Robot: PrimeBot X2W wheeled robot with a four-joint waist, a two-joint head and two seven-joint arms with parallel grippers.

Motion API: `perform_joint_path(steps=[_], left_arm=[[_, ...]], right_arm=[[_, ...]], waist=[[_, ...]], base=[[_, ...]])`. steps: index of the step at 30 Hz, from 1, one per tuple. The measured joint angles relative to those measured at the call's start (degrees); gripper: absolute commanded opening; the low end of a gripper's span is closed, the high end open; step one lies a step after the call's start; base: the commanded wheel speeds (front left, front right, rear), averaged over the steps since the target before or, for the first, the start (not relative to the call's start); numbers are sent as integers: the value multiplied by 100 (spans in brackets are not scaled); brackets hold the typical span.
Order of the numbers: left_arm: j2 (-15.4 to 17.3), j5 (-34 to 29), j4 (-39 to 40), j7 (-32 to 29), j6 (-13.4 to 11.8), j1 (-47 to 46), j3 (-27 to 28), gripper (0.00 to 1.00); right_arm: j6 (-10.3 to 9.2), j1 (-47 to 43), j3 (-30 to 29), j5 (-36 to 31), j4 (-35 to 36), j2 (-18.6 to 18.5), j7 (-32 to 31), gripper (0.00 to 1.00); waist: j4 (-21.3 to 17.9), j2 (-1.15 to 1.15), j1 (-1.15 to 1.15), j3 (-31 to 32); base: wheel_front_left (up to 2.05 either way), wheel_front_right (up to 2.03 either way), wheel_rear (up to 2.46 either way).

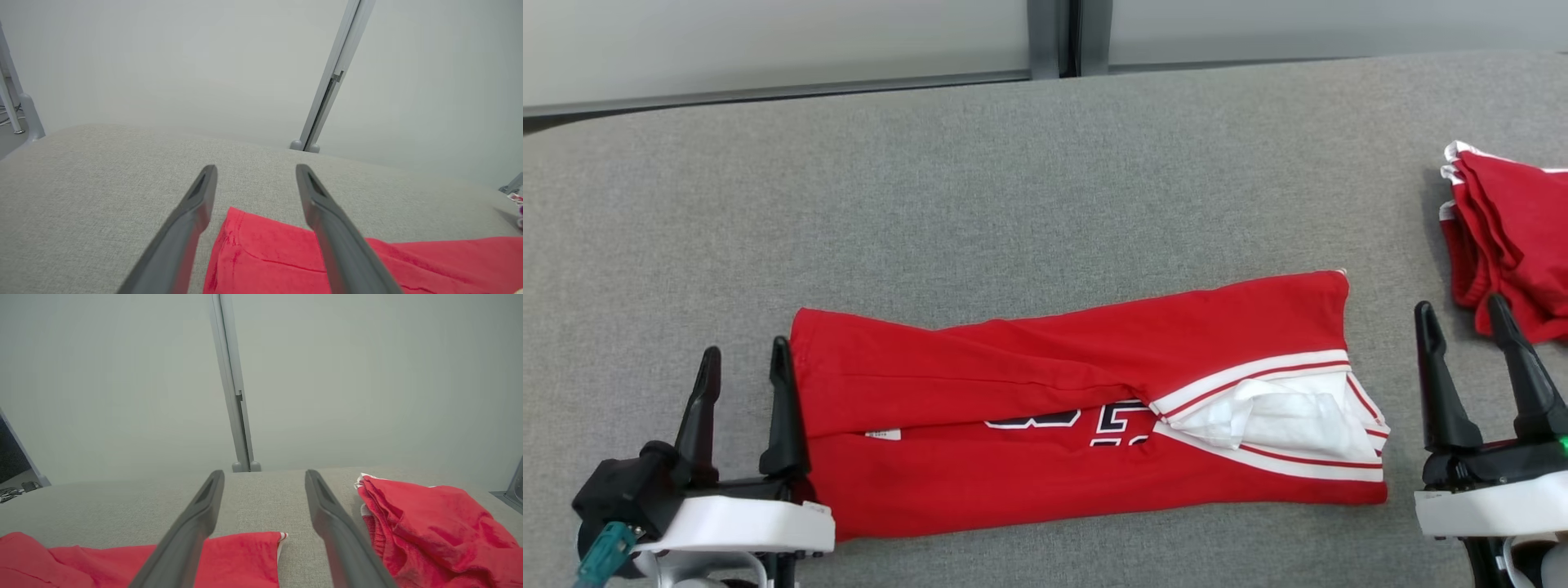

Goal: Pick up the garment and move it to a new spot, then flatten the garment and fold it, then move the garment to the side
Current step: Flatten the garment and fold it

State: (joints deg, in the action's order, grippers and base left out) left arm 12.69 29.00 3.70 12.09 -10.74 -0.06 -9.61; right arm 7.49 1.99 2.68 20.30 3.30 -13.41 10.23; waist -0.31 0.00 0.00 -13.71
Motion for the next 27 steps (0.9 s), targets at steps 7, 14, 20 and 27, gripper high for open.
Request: perform_joint_path(steps=[7, 14, 20, 27], left_arm=[[-77, -369, 48, 215, -47, 5, -55, 100], [-53, -581, -80, 258, -93, 168, -131, 100], [-35, -595, -212, 257, -91, 187, -167, 100], [32, -594, -268, 227, -86, 165, -172, 100]], right_arm=[[0, -387, -33, -332, 343, 216, -447, 100], [0, -614, 2, -379, 460, 287, -626, 100], [0, -618, -16, -379, 452, 301, -664, 100], [0, -608, -10, -361, 338, 256, -658, 100]], waist=[[-13, 0, 0, 326], [-57, 0, 0, 472], [-47, 0, 0, 450], [-22, 0, 0, 434]], base=[[0, 0, 0], [0, 0, 0], [0, 0, 0], [0, 0, 0]])
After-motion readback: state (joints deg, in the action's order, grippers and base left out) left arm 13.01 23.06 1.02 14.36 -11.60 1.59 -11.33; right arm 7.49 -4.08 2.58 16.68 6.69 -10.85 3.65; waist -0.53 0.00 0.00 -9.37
